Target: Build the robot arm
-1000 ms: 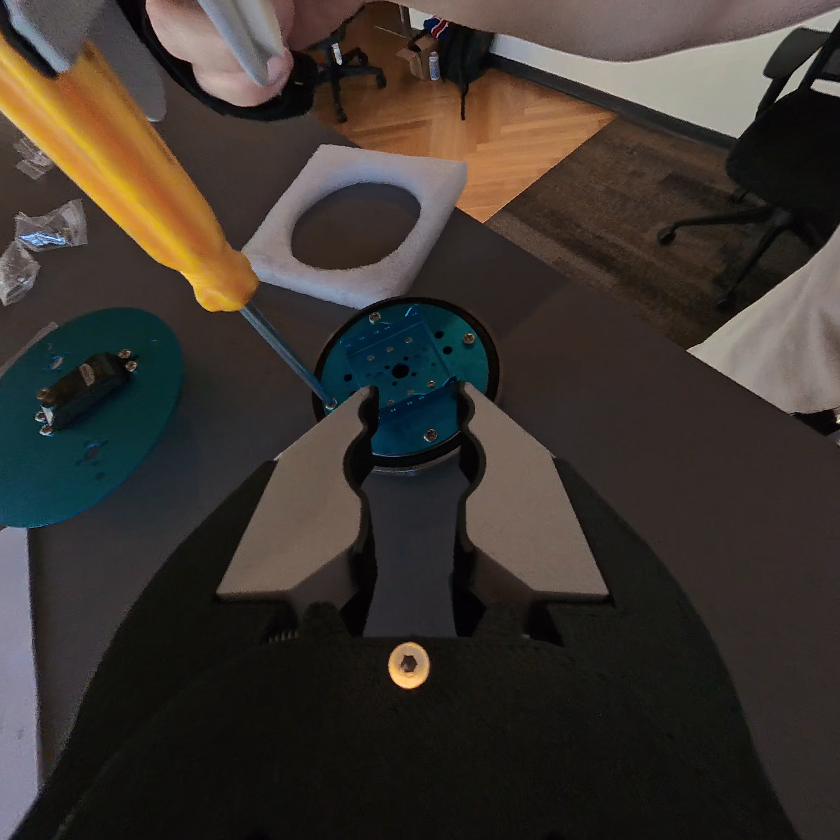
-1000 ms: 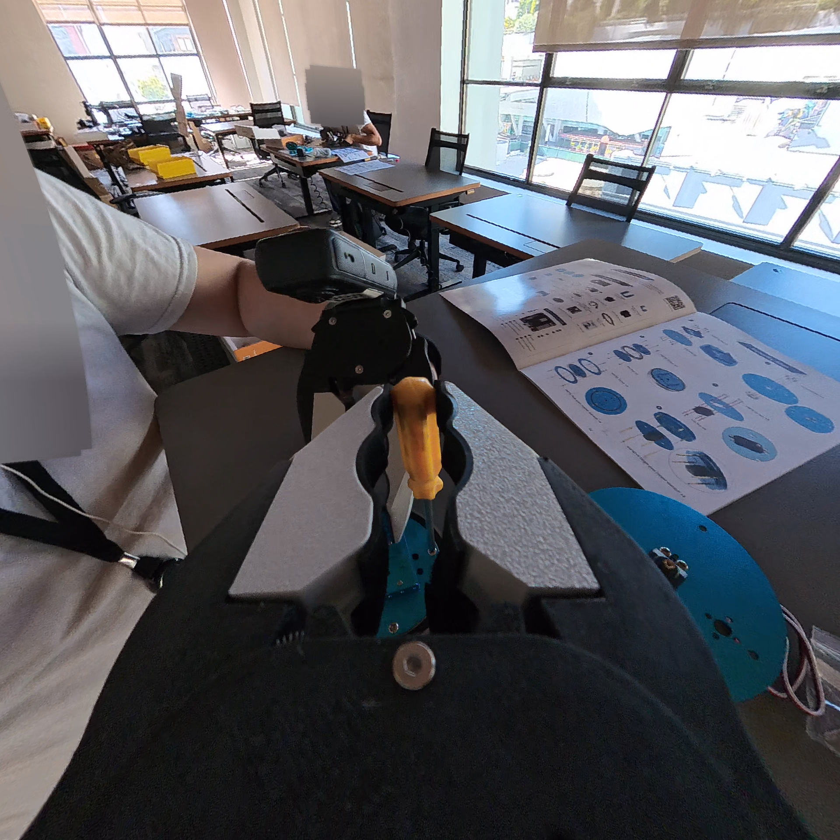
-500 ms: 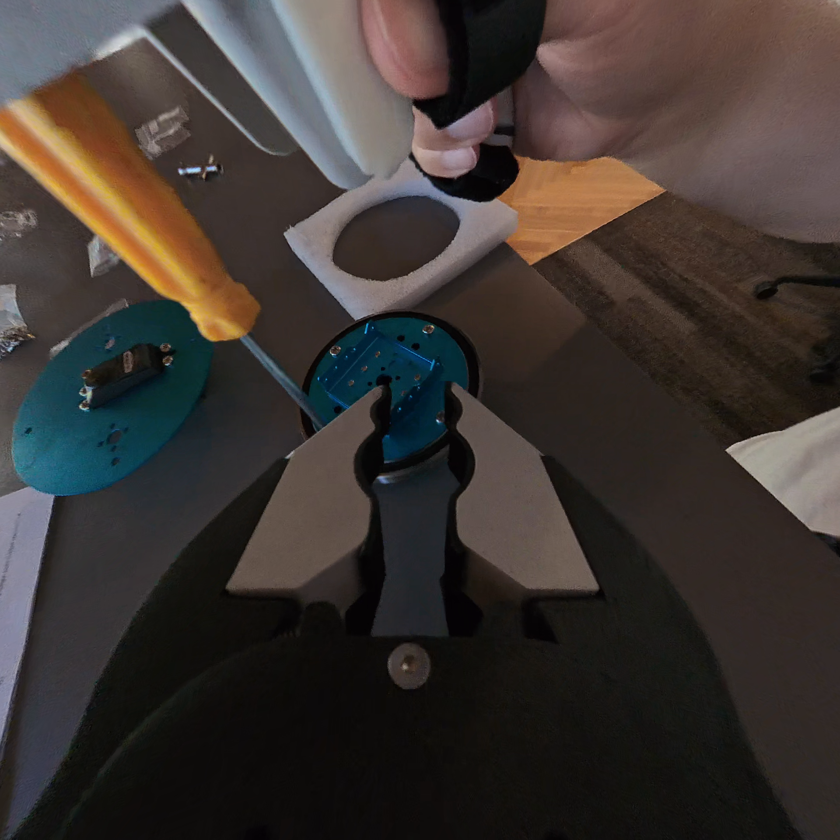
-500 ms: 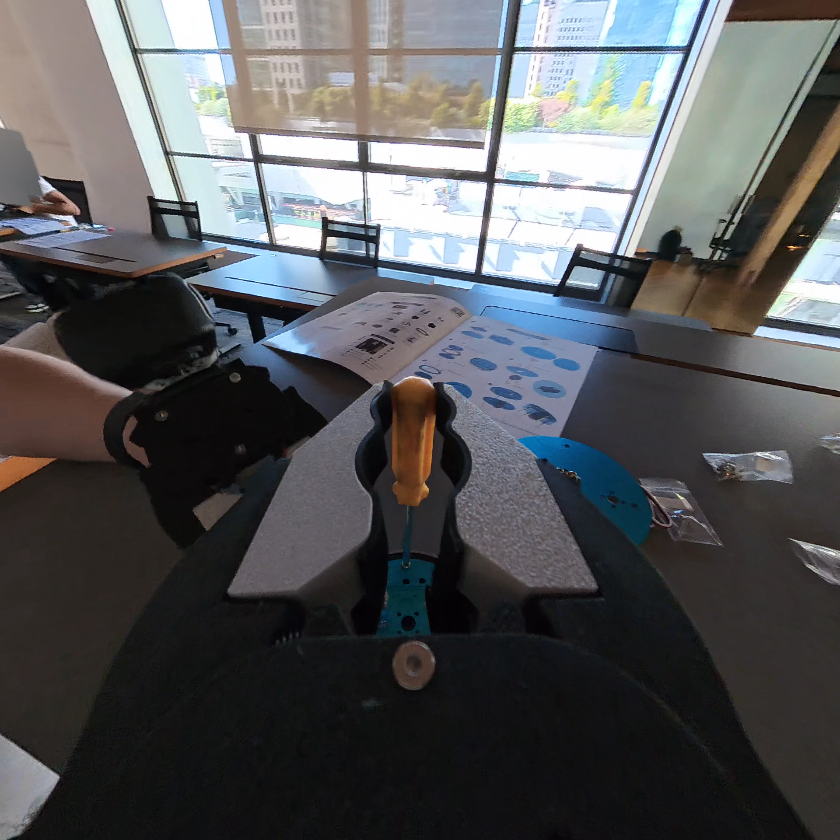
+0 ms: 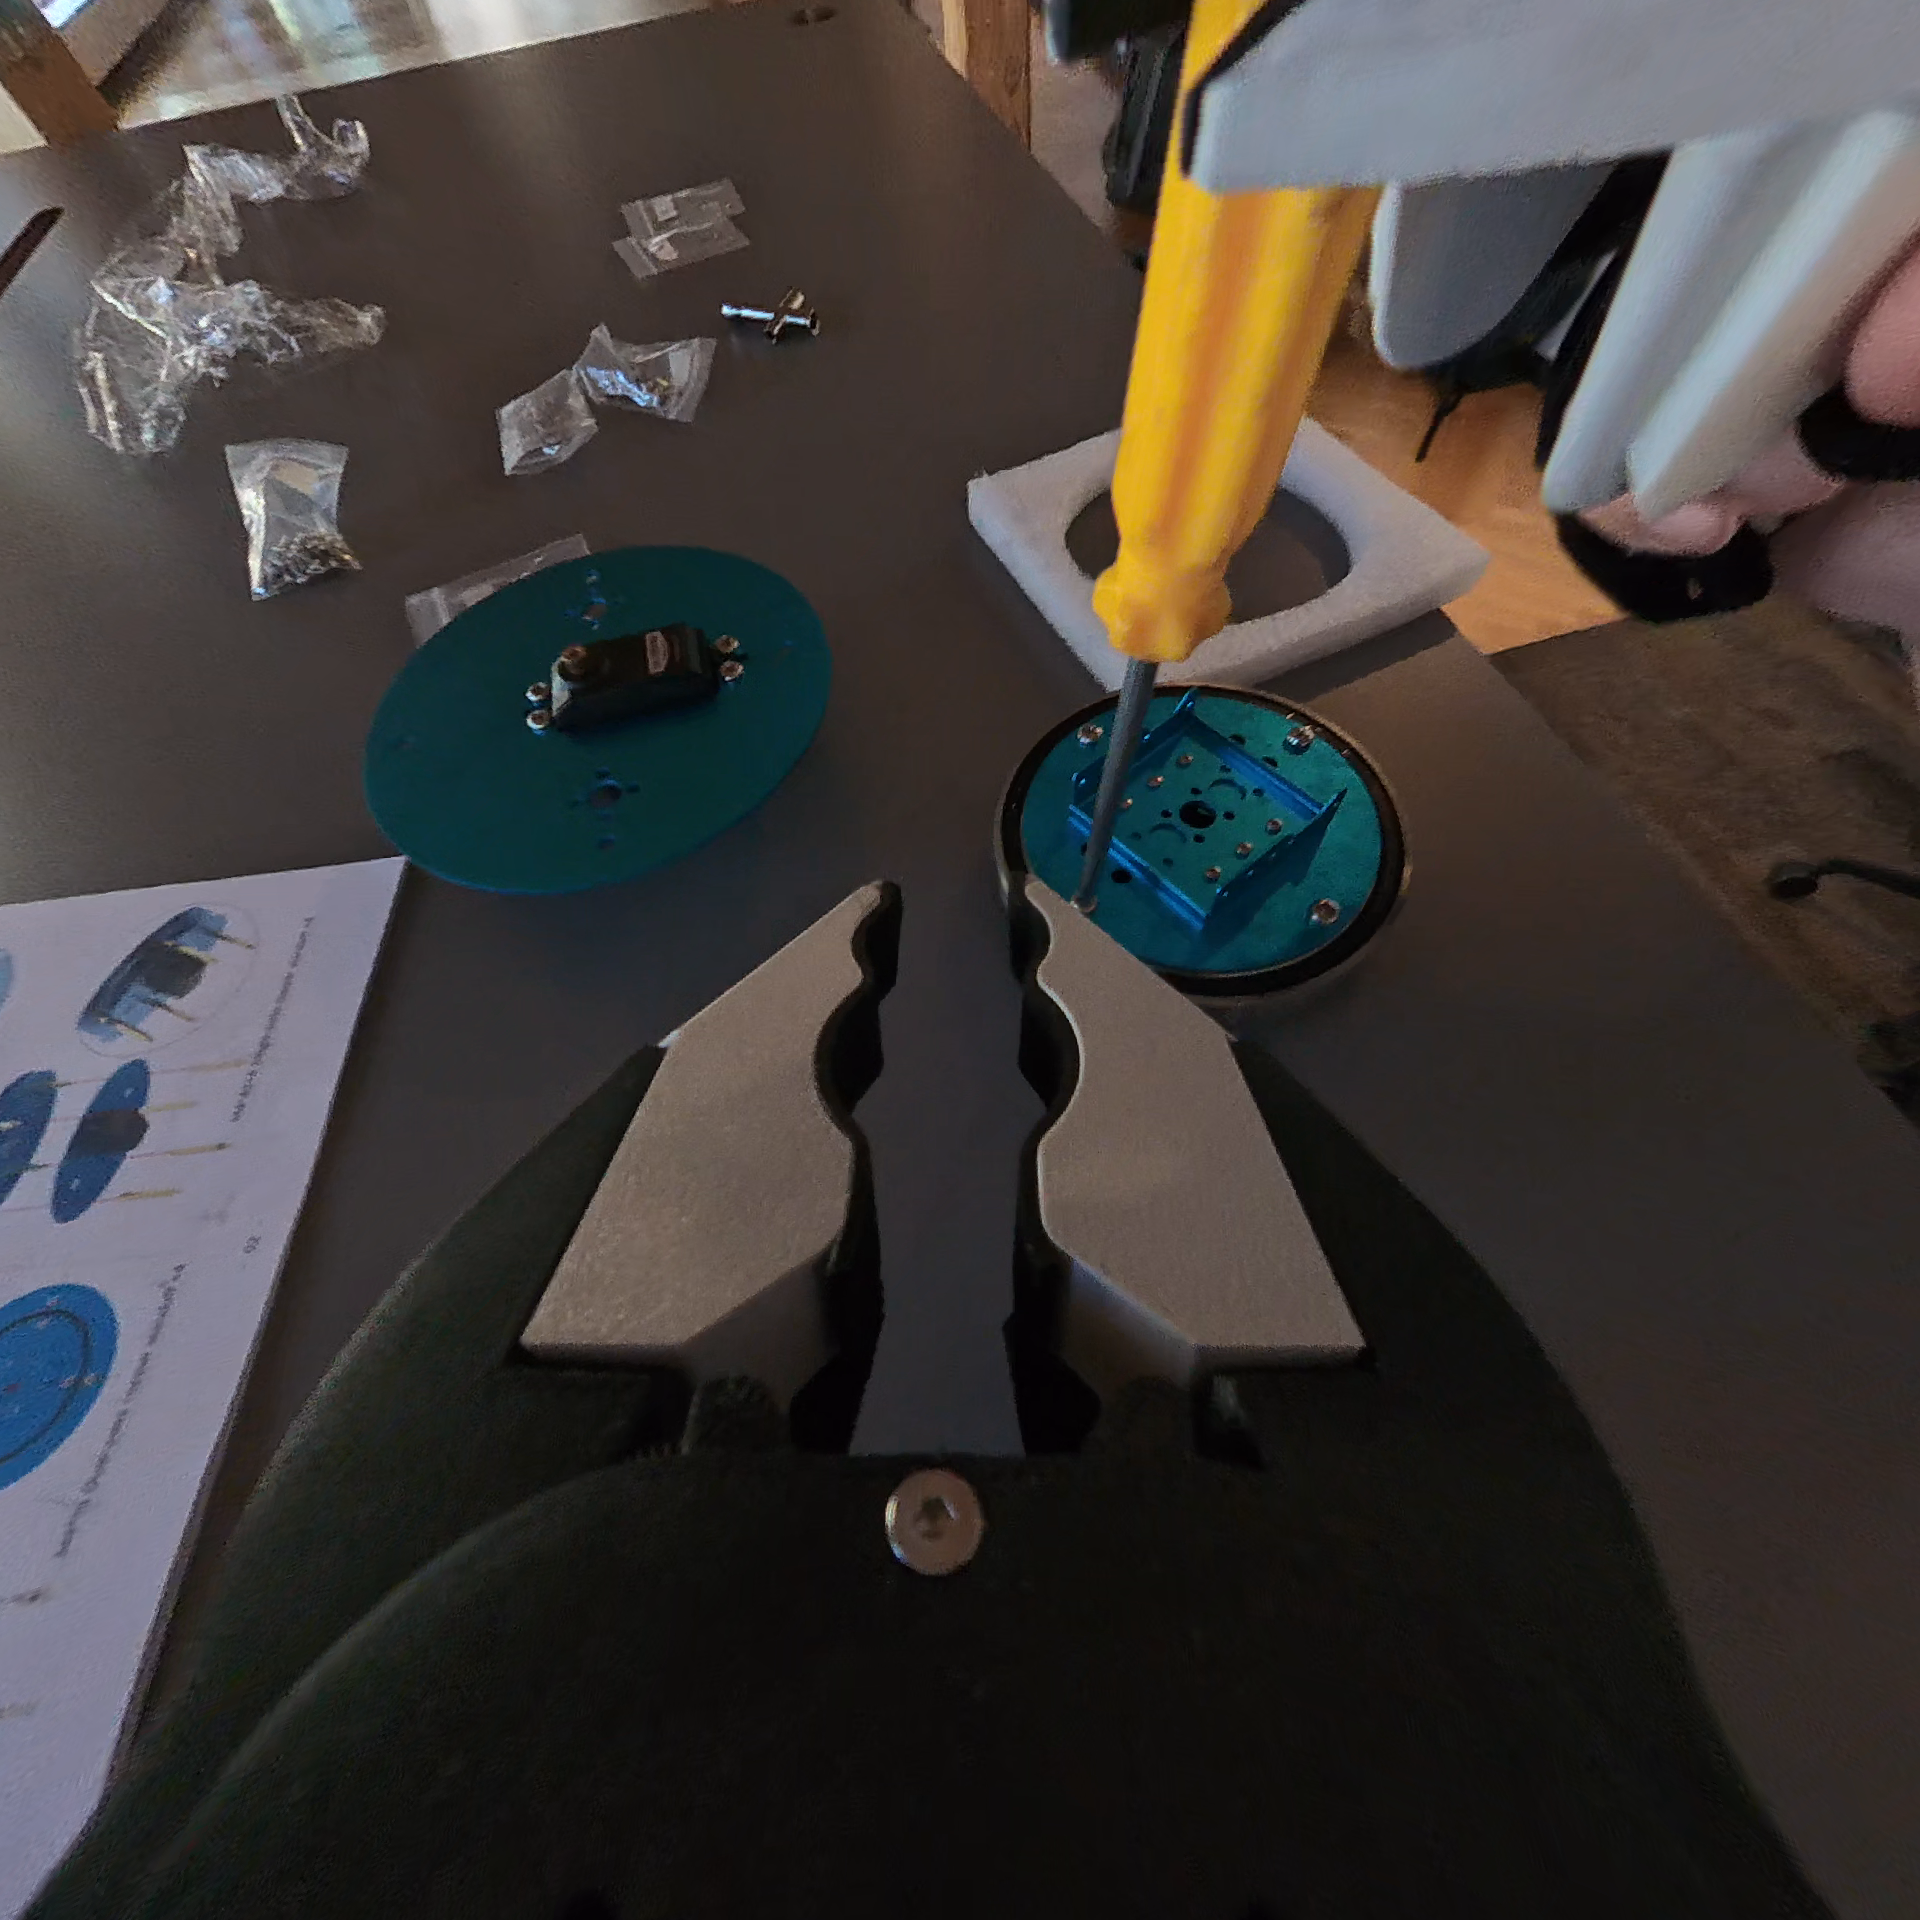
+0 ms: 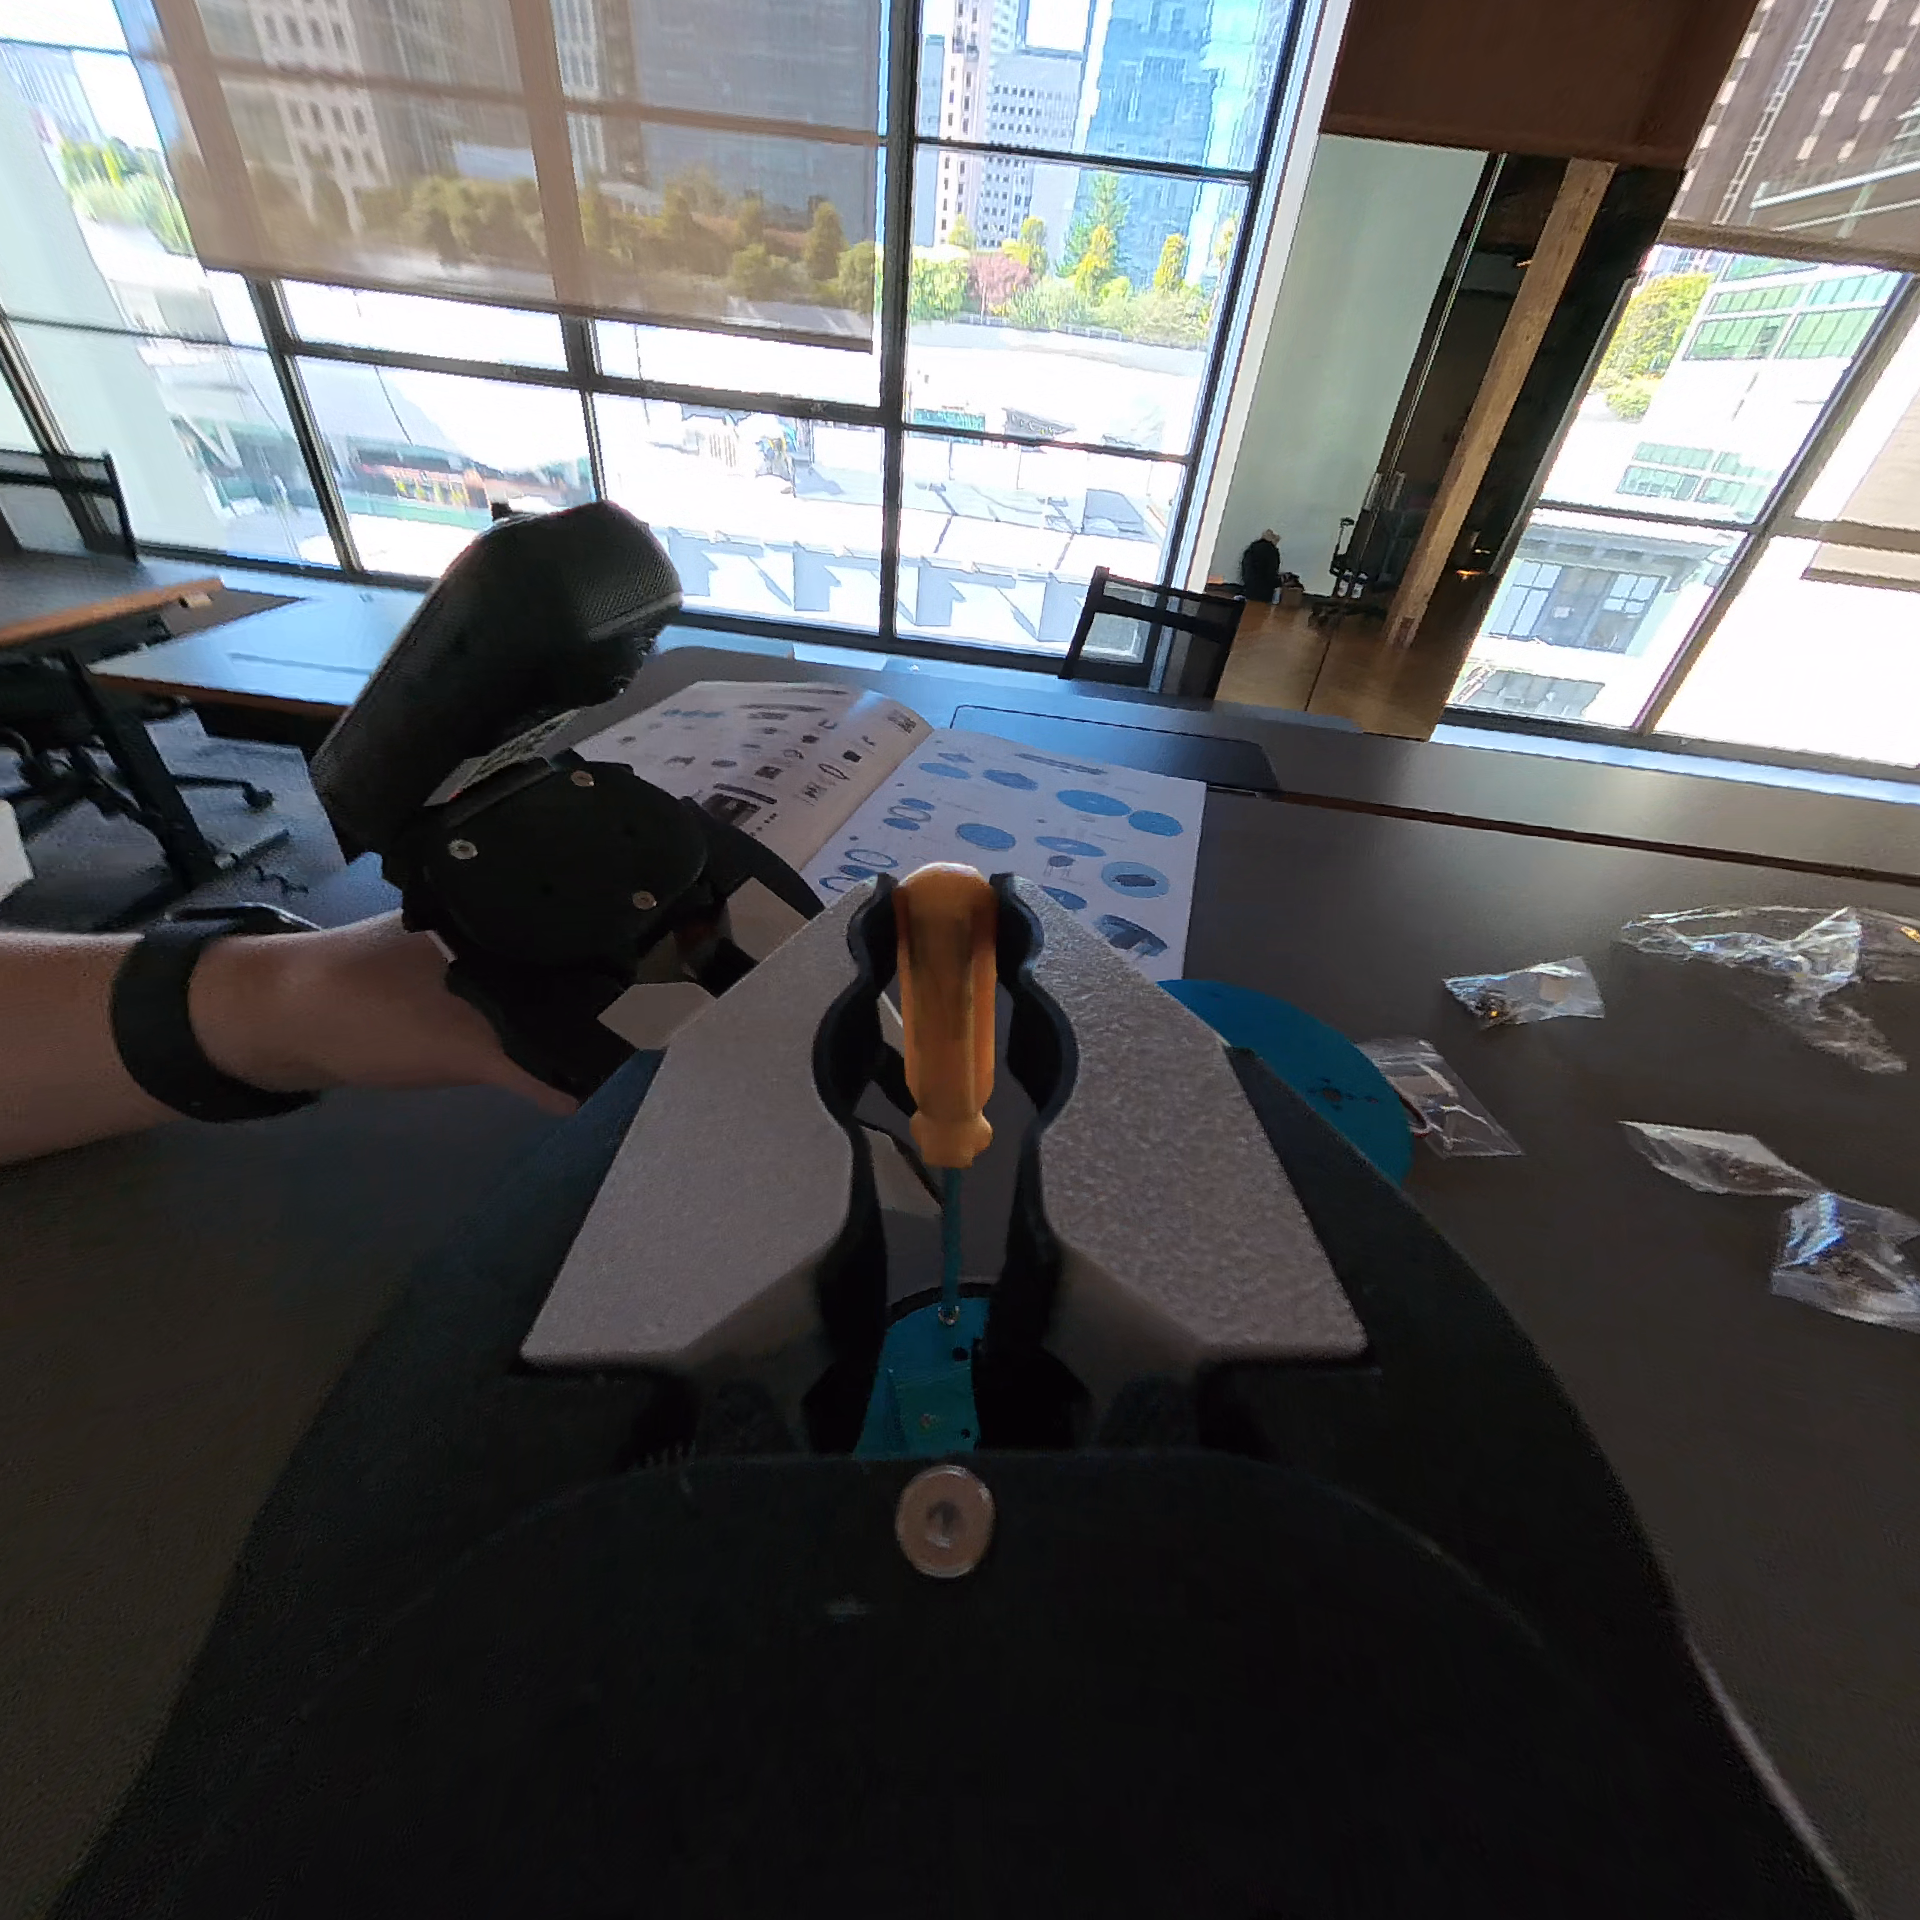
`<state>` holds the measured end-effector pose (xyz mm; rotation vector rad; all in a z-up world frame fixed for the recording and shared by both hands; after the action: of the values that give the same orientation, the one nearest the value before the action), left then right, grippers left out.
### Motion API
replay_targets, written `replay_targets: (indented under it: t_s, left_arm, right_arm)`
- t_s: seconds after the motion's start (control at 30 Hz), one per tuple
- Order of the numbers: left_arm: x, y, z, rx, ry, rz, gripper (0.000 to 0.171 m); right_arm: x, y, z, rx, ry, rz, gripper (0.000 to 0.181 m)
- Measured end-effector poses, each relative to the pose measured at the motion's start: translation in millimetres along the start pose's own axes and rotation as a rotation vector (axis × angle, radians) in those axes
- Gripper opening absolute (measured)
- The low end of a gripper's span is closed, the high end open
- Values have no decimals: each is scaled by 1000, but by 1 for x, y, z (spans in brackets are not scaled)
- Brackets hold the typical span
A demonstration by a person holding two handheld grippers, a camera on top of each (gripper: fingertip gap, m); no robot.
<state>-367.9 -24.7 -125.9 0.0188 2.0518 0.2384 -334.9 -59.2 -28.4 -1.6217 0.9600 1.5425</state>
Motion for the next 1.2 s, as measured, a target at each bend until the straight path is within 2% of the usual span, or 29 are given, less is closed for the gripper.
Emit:
replay_targets:
  t_s: [0.17, 0.27, 0.33, 0.4, 0.43, 0.5, 0.57, 0.63, 0.67, 0.7, 0.77, 0.87, 1.03, 1.2]
  left_arm:
    - [8, -5, -7, 12, 23, -26, 21]
    - [3, -16, -19, 49, -14, -11, 33]
    - [-11, -31, -23, 92, -54, 77, 53]
    - [-28, -41, -19, 95, -53, 270, 56]
    - [-36, -44, -13, 105, -31, 369, 56]
    - [-44, -52, 3, 222, 55, 492, 60]
    - [-35, -55, 19, 377, 192, 491, 62]
    - [-22, -48, 33, 432, 323, 471, 68]
    - [-19, -44, 39, 421, 340, 466, 68]
    - [-20, -43, 45, 423, 328, 446, 66]
    - [-19, -50, 47, 500, 351, 380, 49]
    - [-21, -51, 50, 487, 382, 336, 48]
    - [-20, -50, 49, 367, 448, 231, 47]
    - [-15, -49, 29, 245, 461, 144, 46]
  right_arm:
    - [-28, 2, -5, -72, 2, -5, 18]
    - [-54, -8, -31, -105, -77, -5, 18]
    - [-66, -22, -57, -121, -135, -2, 18]
    - [-70, -44, -83, -125, -172, 18, 18]
    - [-72, -55, -96, -140, -194, 26, 18]
    - [-74, -79, -117, -176, -234, 71, 18]
    - [-76, -103, -133, -221, -273, 121, 17]
    - [-78, -124, -145, -270, -293, 140, 17]
    - [-78, -134, -148, -288, -285, 140, 17]
    - [-78, -144, -151, -305, -270, 137, 17]
    - [-78, -161, -155, -342, -242, 124, 18]
    - [-77, -182, -158, -392, -209, 99, 18]
    - [-68, -201, -139, -499, -148, 102, 17]
    - [-53, -199, -101, -612, -107, 140, 17]
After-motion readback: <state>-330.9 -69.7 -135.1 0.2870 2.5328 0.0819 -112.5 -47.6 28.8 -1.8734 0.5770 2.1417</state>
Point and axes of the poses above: each gripper's, where its closed fingertips meet, z out along the fingers, x out of its underside, y = z × x across the jaws, the point moved 3 cm from there along -z, back along the fingers, and after that the axes turned 6 degrees about z, right-handed, at the moved point
